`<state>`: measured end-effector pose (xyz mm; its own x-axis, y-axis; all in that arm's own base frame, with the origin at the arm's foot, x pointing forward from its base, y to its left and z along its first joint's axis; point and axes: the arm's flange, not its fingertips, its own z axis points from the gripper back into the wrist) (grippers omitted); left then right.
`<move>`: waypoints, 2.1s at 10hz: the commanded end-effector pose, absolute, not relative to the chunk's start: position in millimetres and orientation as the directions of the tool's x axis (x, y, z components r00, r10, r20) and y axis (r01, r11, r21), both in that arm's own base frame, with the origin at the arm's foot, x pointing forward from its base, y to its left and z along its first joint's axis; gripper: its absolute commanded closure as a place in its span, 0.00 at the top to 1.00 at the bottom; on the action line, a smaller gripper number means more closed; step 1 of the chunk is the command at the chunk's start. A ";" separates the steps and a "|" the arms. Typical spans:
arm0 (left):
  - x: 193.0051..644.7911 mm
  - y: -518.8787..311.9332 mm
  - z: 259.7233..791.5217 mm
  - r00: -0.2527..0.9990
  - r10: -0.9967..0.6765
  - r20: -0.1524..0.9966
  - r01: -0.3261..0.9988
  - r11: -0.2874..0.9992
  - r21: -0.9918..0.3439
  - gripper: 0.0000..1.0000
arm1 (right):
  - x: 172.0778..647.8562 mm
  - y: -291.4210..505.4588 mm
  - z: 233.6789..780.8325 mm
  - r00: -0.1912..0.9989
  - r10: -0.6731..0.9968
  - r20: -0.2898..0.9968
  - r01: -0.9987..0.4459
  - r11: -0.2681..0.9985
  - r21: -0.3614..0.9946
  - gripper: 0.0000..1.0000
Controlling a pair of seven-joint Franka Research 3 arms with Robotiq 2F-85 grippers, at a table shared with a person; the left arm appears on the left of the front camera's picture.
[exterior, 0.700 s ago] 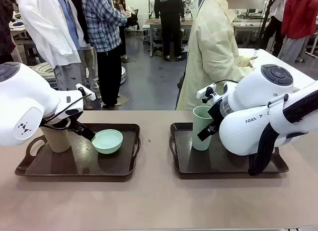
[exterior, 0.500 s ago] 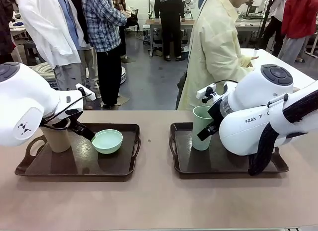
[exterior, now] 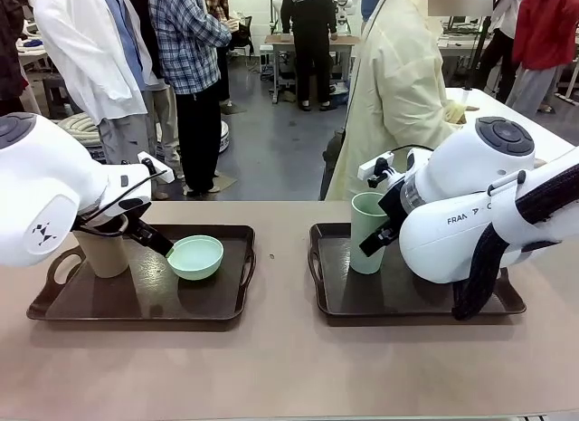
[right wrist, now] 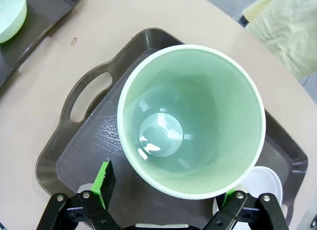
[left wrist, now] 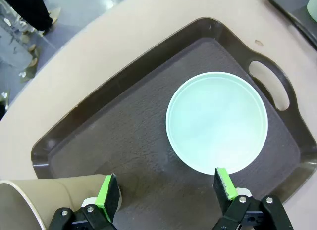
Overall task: Set up a tray with a mat and arrange the tableware.
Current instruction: Pick up the Picnic Bowl and Reusable plastic cup from the Handle tray in front of the human's position and hold them in the air.
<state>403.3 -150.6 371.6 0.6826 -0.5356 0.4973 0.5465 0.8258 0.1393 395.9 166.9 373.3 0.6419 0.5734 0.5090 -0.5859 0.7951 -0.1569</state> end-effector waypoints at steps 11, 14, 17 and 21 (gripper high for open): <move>325.6 -157.5 428.1 0.780 -0.503 0.373 0.496 0.860 0.122 1.00 | 390.2 132.7 448.0 0.754 0.516 0.407 -0.372 0.845 -0.383 1.00; 280.1 -146.6 459.5 0.836 -0.458 0.303 0.476 0.879 0.017 1.00 | 374.6 89.6 497.9 0.830 0.489 0.270 -0.377 0.847 -0.375 1.00; 256.3 -117.8 476.7 0.846 -0.445 0.293 0.479 0.876 -0.053 1.00 | 376.4 33.3 512.8 0.894 0.439 0.093 -0.376 0.845 -0.380 1.00; 259.8 -85.5 476.3 0.849 -0.432 0.305 0.487 0.863 -0.133 1.00 | 412.3 -4.6 518.9 0.927 0.357 0.113 -0.318 0.910 -0.267 1.00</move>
<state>278.6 -99.7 512.0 0.8558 -0.4307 0.2865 0.4783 0.8698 -0.1210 394.7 -14.0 521.3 0.9374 0.3422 0.0648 -0.3081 0.9015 -0.3040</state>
